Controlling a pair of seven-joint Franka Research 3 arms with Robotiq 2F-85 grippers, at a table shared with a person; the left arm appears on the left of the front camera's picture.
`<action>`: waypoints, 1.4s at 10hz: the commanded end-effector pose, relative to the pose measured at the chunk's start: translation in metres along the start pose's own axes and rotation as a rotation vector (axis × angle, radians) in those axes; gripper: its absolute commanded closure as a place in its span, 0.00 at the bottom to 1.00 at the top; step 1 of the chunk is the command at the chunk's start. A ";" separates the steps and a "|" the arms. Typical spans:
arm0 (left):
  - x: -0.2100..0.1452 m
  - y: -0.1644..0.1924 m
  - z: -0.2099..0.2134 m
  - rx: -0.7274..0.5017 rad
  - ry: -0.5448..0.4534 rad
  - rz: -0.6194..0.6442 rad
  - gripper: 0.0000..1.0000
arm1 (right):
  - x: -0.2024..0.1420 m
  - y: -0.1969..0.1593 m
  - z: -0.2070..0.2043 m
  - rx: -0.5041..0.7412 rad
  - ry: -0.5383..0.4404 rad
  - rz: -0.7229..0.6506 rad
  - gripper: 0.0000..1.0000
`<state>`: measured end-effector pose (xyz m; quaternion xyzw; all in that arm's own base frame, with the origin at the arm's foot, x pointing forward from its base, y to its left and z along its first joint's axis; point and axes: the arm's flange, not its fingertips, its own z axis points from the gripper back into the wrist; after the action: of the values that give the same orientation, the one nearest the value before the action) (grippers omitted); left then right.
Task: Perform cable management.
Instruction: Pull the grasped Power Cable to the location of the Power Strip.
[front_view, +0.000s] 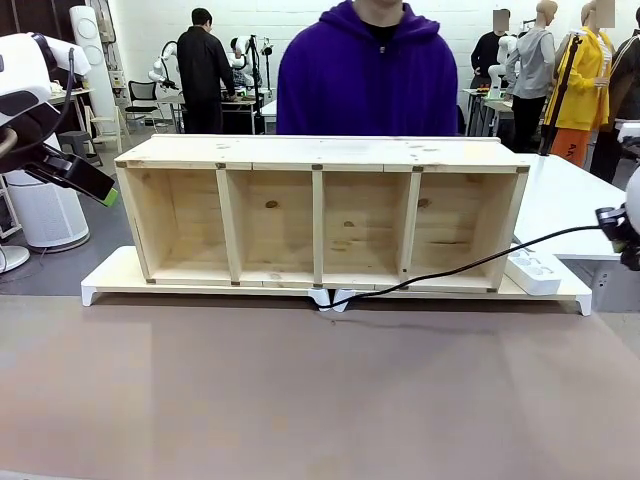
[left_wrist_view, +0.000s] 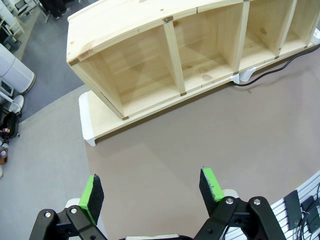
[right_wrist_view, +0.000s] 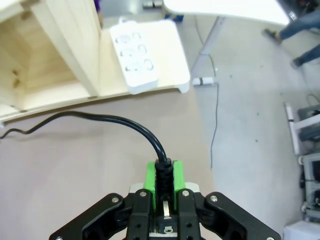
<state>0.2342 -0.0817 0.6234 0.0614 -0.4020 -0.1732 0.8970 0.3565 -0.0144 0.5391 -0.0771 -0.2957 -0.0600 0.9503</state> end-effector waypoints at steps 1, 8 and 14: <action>0.001 0.001 0.000 0.006 -0.008 -0.011 0.00 | 0.020 -0.008 0.004 -0.008 -0.026 0.085 0.84; 0.001 0.001 0.000 0.006 -0.008 -0.011 0.00 | 0.098 -0.003 -0.050 0.058 -0.178 0.251 0.84; 0.001 0.001 0.000 0.006 -0.008 -0.011 0.00 | 0.130 0.025 -0.085 0.122 -0.137 0.163 0.84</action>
<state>0.2342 -0.0818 0.6234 0.0613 -0.4020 -0.1733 0.8970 0.5009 -0.0203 0.5385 -0.0563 -0.3604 0.0557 0.9294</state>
